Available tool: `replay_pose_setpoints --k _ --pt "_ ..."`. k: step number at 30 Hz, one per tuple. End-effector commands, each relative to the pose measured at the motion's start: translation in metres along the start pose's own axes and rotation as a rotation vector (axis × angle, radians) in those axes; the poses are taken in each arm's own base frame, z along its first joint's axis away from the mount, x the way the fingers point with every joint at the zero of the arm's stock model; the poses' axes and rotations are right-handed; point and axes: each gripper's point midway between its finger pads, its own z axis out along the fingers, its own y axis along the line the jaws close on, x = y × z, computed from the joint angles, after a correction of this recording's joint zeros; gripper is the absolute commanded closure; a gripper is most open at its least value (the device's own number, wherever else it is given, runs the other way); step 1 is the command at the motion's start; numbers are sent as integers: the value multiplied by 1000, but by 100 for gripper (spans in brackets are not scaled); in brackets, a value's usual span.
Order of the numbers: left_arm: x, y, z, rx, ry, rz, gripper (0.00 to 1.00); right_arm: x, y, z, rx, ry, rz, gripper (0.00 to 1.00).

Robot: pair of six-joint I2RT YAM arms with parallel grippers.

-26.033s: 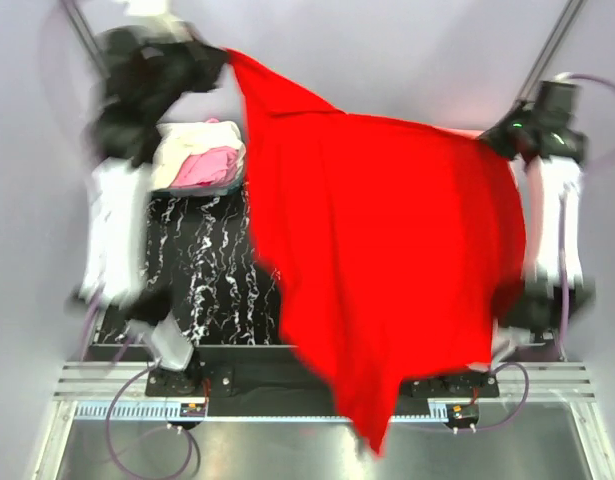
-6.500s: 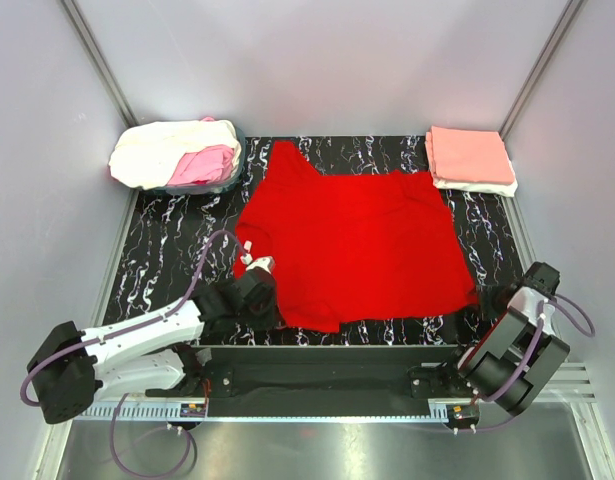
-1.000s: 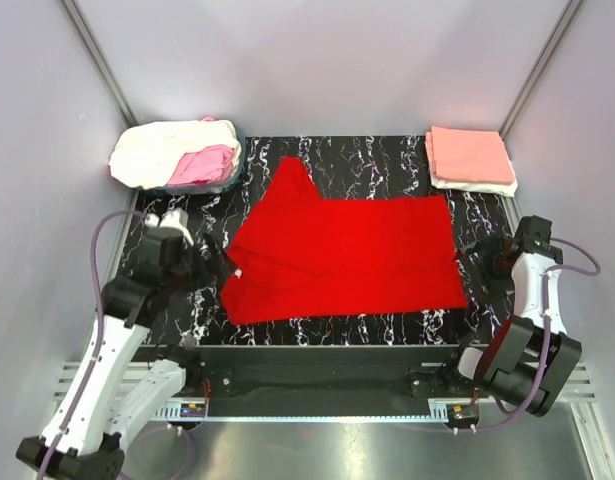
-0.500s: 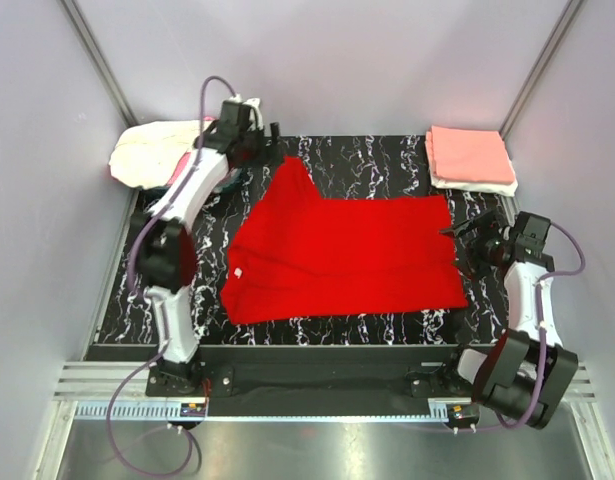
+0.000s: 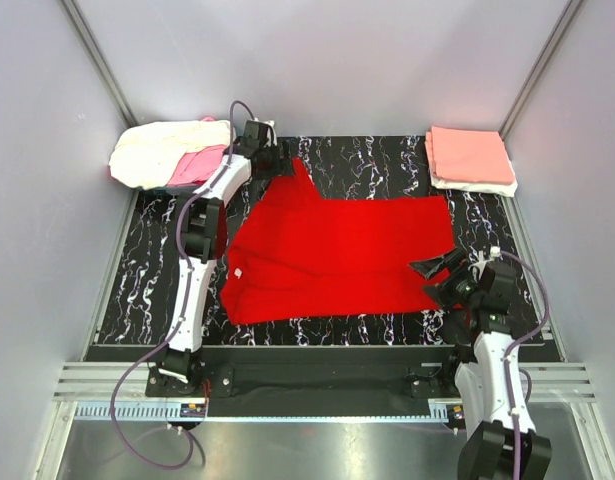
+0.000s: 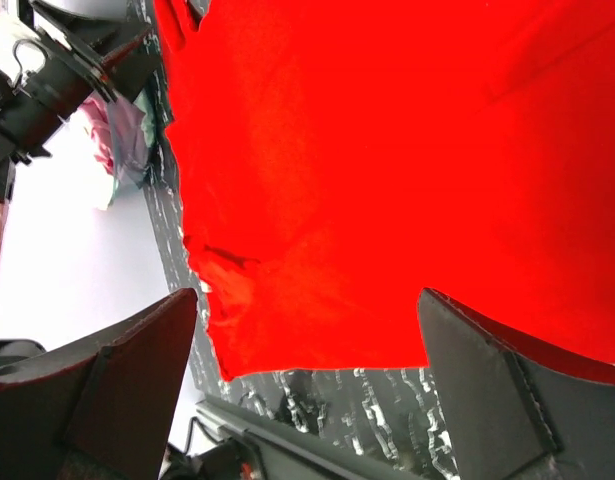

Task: Fold and stack the t-shirts
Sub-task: Fold the tshirt

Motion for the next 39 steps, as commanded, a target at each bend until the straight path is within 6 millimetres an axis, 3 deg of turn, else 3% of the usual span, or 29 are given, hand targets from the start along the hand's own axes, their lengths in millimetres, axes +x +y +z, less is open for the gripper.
replay_pose_setpoints --k 1,5,9,14,25,26,28,31,32,34,35,37,39 --pt "-48 -11 -1 47 -154 -47 16 -2 7 2 -88 -56 -48 2" --pt "-41 -11 16 91 -129 -97 19 3 1 3 -119 -71 -45 2" --pt "-41 -8 19 118 -124 -141 25 5 -5 9 -108 -55 -19 2" --pt "-25 -12 27 165 -69 -178 35 4 -6 16 -117 -34 -13 2" --pt "-7 -20 29 194 -12 -187 74 3 -9 19 -111 -34 -2 2" --pt "-6 -21 30 195 -10 -191 88 3 -9 19 -112 -34 -2 3" --pt "-5 -20 30 192 -7 -197 100 3 -10 20 -110 -32 -1 2" --pt "-4 -21 30 196 -12 -195 100 3 -10 20 -108 -30 1 2" --pt "-11 -23 24 203 -32 -187 100 3 -10 20 -108 -31 -1 2" --pt "-7 -22 21 198 -23 -188 100 1 -9 20 -108 -39 -8 2" --pt "-18 -28 8 208 -46 -178 100 -1 -7 19 -97 -41 -10 2" --pt "-20 -31 -3 209 -48 -166 100 -12 -7 18 -52 -80 -14 2" --pt "-35 -36 -27 202 -87 -148 100 -38 4 15 1 -143 -36 2"
